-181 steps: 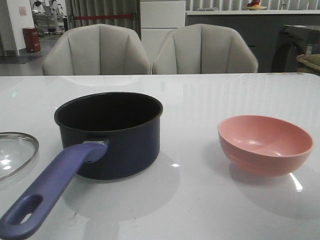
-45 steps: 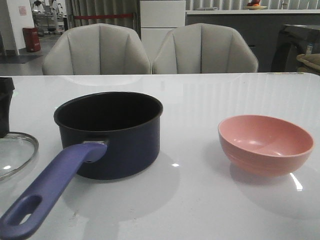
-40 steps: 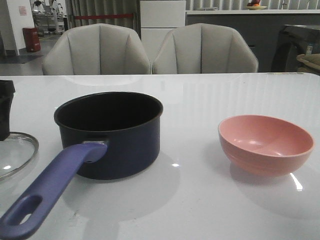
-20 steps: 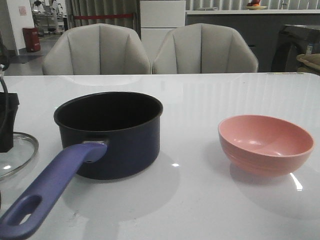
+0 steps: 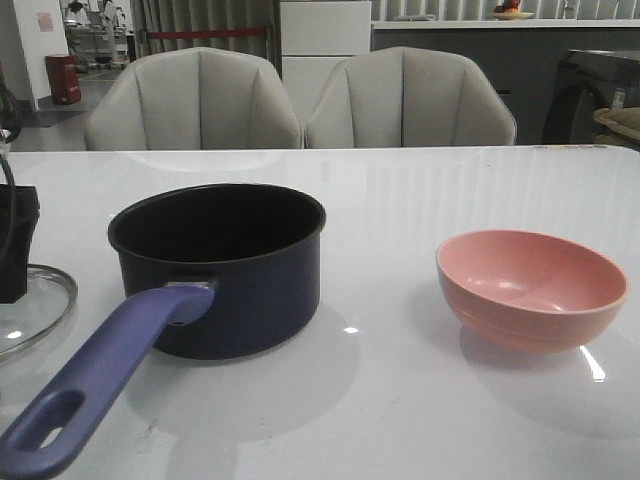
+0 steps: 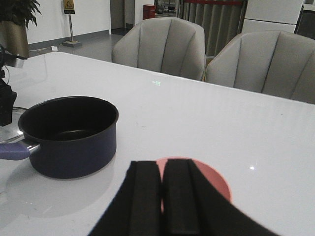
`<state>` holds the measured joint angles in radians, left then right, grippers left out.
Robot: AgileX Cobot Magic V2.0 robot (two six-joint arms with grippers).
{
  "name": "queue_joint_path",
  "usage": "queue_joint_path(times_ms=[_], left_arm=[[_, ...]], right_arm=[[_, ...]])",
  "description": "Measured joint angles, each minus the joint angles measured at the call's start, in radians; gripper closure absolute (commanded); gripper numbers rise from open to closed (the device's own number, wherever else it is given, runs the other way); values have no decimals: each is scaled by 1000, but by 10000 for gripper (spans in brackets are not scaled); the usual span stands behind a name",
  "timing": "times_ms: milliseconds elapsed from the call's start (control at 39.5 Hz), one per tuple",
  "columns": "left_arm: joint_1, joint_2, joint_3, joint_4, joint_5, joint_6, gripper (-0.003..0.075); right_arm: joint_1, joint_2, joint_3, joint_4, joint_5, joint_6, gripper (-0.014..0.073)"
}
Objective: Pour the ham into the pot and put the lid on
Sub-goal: 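Lift the glass lid by its knob with the left gripper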
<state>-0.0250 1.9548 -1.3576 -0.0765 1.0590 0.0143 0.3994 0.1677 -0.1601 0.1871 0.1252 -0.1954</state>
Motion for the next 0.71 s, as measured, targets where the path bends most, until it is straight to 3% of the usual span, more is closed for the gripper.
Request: queue_joint_path(times_ms=[430, 531, 708], left_arm=[[0, 0, -5, -3, 10, 2, 561], [0, 0, -6, -3, 14, 2, 608], [0, 0, -6, -3, 17, 2, 606]], right_arm=[[0, 0, 0, 0, 0, 0, 433], [0, 0, 0, 0, 0, 0, 433], [0, 0, 0, 0, 0, 0, 433]])
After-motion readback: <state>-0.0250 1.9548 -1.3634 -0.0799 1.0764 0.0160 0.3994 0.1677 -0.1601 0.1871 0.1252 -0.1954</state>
